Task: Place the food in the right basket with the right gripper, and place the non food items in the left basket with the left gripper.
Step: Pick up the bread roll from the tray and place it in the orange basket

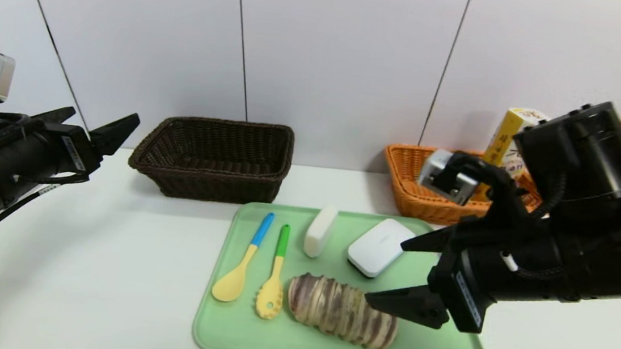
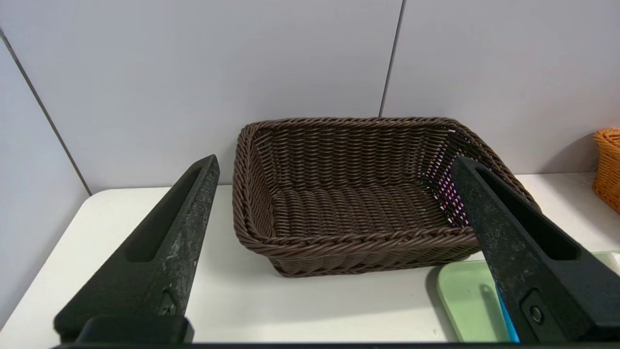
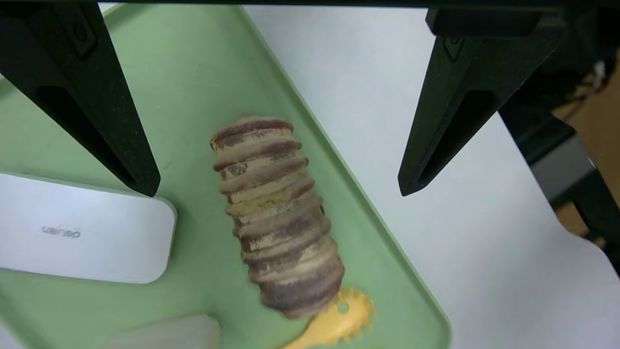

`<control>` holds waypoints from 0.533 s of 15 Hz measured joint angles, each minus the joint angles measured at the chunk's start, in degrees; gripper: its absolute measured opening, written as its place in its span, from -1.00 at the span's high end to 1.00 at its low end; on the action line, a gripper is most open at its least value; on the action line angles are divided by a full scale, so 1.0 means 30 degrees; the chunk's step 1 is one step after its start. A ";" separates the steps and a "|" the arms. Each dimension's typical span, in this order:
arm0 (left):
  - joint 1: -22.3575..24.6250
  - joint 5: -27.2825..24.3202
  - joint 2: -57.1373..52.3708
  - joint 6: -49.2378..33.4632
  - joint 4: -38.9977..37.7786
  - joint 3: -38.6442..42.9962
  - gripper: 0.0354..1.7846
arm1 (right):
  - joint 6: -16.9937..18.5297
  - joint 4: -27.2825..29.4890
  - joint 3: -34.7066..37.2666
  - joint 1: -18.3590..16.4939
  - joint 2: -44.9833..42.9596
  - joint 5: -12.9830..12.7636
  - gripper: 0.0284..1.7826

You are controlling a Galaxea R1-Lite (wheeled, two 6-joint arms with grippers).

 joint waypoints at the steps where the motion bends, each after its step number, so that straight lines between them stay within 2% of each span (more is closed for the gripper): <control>1: 0.0000 -0.0004 0.0000 0.0045 0.0000 0.0020 -0.89 | -0.0772 0.0618 -0.0333 0.0012 0.0638 -0.0057 -0.90; 3: 0.0000 -0.0004 0.0016 0.0037 0.0008 0.0020 -0.89 | -0.2141 0.1296 -0.0975 0.0110 0.1914 -0.0065 -0.90; 8: 0.0000 0.0008 -0.0020 0.0110 -0.0037 0.0012 -0.89 | -0.2479 0.1203 -0.1950 0.0975 0.4320 0.0065 -0.90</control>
